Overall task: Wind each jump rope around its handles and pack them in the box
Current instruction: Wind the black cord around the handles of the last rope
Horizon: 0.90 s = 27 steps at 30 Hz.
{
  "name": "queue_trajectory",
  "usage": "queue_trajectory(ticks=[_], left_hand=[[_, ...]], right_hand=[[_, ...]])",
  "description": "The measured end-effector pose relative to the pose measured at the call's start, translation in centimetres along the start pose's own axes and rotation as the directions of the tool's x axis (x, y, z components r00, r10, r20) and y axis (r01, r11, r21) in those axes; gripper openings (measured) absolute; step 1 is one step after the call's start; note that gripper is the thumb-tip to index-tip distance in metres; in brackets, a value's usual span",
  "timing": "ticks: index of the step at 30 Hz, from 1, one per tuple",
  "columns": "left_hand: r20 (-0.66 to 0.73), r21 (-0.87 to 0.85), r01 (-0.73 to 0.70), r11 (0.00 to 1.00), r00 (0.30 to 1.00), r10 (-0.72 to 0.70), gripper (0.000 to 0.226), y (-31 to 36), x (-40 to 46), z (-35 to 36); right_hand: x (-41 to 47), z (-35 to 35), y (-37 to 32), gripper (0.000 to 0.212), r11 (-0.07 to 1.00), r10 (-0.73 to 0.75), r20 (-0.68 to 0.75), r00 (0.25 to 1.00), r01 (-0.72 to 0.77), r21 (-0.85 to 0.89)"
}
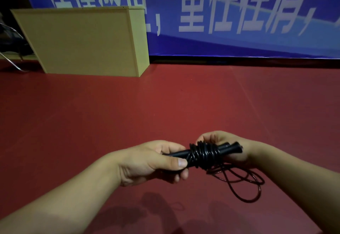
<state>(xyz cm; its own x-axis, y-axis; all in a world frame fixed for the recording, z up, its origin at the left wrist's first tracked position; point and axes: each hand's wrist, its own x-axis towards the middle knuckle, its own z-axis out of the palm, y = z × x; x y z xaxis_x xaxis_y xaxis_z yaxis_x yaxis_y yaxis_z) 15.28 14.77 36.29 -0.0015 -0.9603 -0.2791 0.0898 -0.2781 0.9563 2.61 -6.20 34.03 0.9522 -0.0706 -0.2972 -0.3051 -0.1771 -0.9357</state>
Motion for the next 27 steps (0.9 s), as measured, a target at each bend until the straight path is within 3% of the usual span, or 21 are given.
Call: queue_trajectory(ticks=[3, 5, 9, 16, 19, 23, 27], left_hand=[[-0.124, -0.112, -0.032, 0.993, 0.992, 0.018, 0.042, -0.1, -0.1, -0.2], [-0.215, -0.133, -0.068, 0.989, 0.976, 0.038, 0.037, -0.1, 0.1, -0.2], [-0.343, -0.185, -0.151, 0.971, 0.936, 0.080, 0.032, 0.0, 0.5, 0.0], [-0.623, -0.007, -0.217, 0.976, 0.764, 0.166, 0.011, 0.1, 2.0, 0.4], [-0.648, 0.064, -0.163, 0.985, 0.743, 0.165, 0.009, 0.1, 2.2, 0.2], [-0.614, 0.328, -0.043, 0.944, 0.749, 0.248, 0.014, 0.0, 2.1, 0.4], [-0.592, 0.347, -0.046, 0.937, 0.764, 0.257, 0.020, 0.0, 2.1, 0.5]], right_hand=[[0.2, 1.3, -0.4, 0.013, 0.999, 0.013, -0.119, 0.993, -0.019, -0.047], [0.6, 2.2, -0.9, 0.024, 0.999, 0.038, -0.196, 0.980, -0.037, 0.010], [1.1, 3.5, -1.9, 0.025, 0.994, 0.008, -0.272, 0.962, 0.022, 0.107], [1.1, 4.5, -2.7, 0.023, 0.989, -0.108, -0.278, 0.955, 0.133, 0.072], [1.0, 5.0, -2.6, 0.017, 0.993, -0.121, -0.219, 0.968, 0.115, -0.037], [0.7, 4.8, -2.4, 0.016, 0.987, -0.126, -0.212, 0.969, 0.101, -0.125], [0.4, 4.4, -2.9, 0.019, 0.968, -0.170, -0.232, 0.958, 0.119, -0.219]])
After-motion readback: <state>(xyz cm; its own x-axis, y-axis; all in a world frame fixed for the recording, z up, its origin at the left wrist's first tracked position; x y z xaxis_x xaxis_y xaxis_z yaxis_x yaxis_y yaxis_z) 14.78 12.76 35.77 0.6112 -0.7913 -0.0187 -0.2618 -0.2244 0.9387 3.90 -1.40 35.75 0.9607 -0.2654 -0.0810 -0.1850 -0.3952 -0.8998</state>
